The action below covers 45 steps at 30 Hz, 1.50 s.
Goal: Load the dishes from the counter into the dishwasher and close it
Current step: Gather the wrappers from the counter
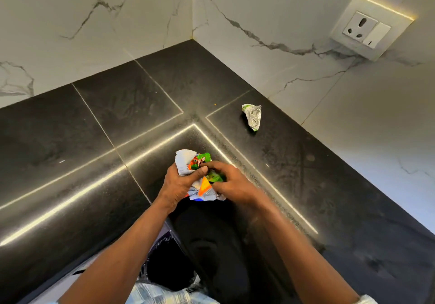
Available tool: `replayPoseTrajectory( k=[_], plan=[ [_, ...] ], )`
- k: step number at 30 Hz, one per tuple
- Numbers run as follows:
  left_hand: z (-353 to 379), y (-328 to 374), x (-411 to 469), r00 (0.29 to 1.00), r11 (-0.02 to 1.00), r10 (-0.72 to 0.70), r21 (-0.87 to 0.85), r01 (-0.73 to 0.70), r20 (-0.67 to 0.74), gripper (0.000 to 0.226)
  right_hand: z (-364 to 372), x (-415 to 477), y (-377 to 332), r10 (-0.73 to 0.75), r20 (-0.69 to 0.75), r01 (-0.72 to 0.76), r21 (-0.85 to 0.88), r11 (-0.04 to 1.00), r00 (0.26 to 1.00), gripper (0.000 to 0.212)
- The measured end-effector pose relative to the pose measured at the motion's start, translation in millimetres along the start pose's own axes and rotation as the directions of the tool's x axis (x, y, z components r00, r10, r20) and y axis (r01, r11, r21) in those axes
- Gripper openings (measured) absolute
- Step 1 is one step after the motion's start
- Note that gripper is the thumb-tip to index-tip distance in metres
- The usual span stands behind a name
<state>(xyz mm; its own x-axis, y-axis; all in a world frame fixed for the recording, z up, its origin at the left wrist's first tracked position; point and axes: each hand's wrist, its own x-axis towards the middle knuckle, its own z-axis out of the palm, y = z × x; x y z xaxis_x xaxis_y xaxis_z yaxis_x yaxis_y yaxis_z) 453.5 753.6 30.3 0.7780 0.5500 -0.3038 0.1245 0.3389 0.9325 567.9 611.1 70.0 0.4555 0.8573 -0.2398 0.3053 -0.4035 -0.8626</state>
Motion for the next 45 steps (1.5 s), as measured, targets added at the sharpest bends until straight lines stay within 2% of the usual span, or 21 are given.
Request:
replayPoseTrajectory(
  k=[2, 3, 4, 6, 7, 9, 10, 12, 15, 17, 19, 21, 23, 24, 27, 30, 34, 37, 39, 43, 45],
  plan=[
    [-0.7, -1.4, 2.2, 0.997, 0.999, -0.009, 0.039, 0.012, -0.079, 0.036, -16.3, 2.6, 0.5, 0.084, 0.024, -0.086, 0.465, 0.881, 0.996, 0.045],
    [-0.5, -2.2, 2.7, 0.995, 0.997, -0.001, 0.071, 0.008, -0.100, 0.035, -26.2, 6.8, 1.4, 0.126, -0.026, -0.092, 0.546, 0.833, 0.992, 0.038],
    [0.3, -3.2, 2.9, 0.994, 0.995, 0.008, 0.099, 0.003, -0.113, 0.035, -37.1, 13.2, 1.7, 0.168, -0.122, -0.082, 0.520, 0.850, 0.978, 0.032],
    [1.0, -5.8, 4.2, 0.993, 0.992, 0.011, 0.124, 0.004, -0.119, 0.036, -59.0, 32.2, 8.1, 0.204, -0.431, -0.111, 0.232, 0.966, 0.879, 0.026],
    [0.2, -8.2, 4.6, 0.992, 0.992, 0.010, 0.124, 0.005, -0.123, 0.036, -71.1, 43.1, 12.1, 0.186, -0.564, -0.166, 0.089, 0.982, 0.804, 0.026],
    [-1.6, -11.3, 4.6, 0.991, 0.992, 0.012, 0.125, 0.004, -0.130, 0.038, -95.0, 63.8, 17.8, 0.108, -0.700, -0.248, -0.102, 0.963, 0.706, 0.035],
    [-2.0, -12.0, 4.9, 0.991, 0.991, 0.013, 0.131, 0.005, -0.132, 0.038, -105.9, 74.5, 22.7, 0.067, -0.708, -0.283, -0.193, 0.939, 0.703, 0.041],
    [-2.7, -12.1, 5.3, 0.988, 0.989, 0.018, 0.148, 0.004, -0.151, 0.037, -121.7, 93.7, 33.4, 0.047, -0.618, -0.341, -0.368, 0.865, 0.785, 0.051],
    [-0.4, -11.7, 4.6, 0.985, 0.986, 0.020, 0.166, 0.009, -0.171, 0.034, -127.0, 110.6, 54.0, 0.140, -0.420, -0.383, -0.575, 0.723, 0.897, 0.051],
    [2.1, -11.3, 3.4, 0.981, 0.988, 0.017, 0.153, 0.013, -0.195, 0.035, -120.1, 110.3, 65.8, 0.081, -0.405, -0.346, -0.643, 0.683, 0.911, 0.042],
    [6.2, -9.9, 0.7, 0.973, 0.996, -0.021, 0.075, 0.039, -0.229, 0.034, -108.2, 98.5, 73.2, -0.039, -0.464, -0.302, -0.636, 0.710, 0.885, 0.031],
    [8.8, -6.7, -5.2, 0.957, 0.995, -0.090, -0.066, 0.075, -0.277, 0.031, -95.2, 75.9, 75.3, -0.040, -0.550, -0.288, -0.497, 0.819, 0.834, 0.022],
    [10.5, -2.0, -19.8, 0.949, 0.981, -0.134, -0.171, 0.087, -0.284, 0.026, -78.7, 43.4, 72.0, 0.119, -0.611, -0.257, -0.142, 0.956, 0.782, 0.018],
    [10.4, 0.5, -31.0, 0.953, 0.972, -0.148, -0.215, 0.092, -0.264, 0.025, -67.6, 25.0, 68.4, 0.178, -0.604, -0.205, 0.024, 0.978, 0.777, 0.019],
    [5.4, 8.1, -64.2, 0.976, 0.916, -0.200, -0.370, 0.154, -0.089, 0.046, -24.4, -29.4, 59.9, 0.241, -0.561, -0.045, 0.340, 0.939, 0.792, 0.021],
    [-2.9, 23.4, -96.1, 0.954, 0.850, -0.245, -0.436, 0.296, 0.170, 0.054, 27.5, -73.9, 42.5, 0.289, -0.507, 0.072, 0.578, 0.813, 0.812, 0.027],
    [-11.3, 31.9, -131.0, 0.940, 0.893, -0.229, -0.330, 0.306, 0.251, 0.056, 86.0, -113.0, -3.5, 0.264, -0.518, 0.188, 0.665, 0.723, 0.814, 0.033],
    [-31.7, 26.6, -155.4, 0.932, 0.887, -0.258, -0.320, 0.333, 0.255, 0.060, 120.9, -139.3, -37.0, 0.257, -0.514, 0.195, 0.669, 0.717, 0.818, 0.022],
    [-53.6, 18.8, -170.9, 0.930, 0.893, -0.262, -0.300, 0.335, 0.259, 0.059, 146.2, -156.1, -56.7, 0.274, -0.487, 0.172, 0.689, 0.704, 0.830, 0.021],
    [-102.9, -17.2, -211.1, 0.953, 0.927, -0.230, -0.255, 0.276, 0.196, 0.045, 210.7, -189.2, -83.8, 0.410, -0.268, 0.014, 0.850, 0.527, 0.871, 0.054],
    [-130.2, -44.7, -235.0, 0.965, 0.951, -0.216, -0.192, 0.243, 0.150, 0.035, 255.7, -203.7, -84.7, 0.438, -0.209, -0.094, 0.813, 0.575, 0.874, 0.049]
  ],
)
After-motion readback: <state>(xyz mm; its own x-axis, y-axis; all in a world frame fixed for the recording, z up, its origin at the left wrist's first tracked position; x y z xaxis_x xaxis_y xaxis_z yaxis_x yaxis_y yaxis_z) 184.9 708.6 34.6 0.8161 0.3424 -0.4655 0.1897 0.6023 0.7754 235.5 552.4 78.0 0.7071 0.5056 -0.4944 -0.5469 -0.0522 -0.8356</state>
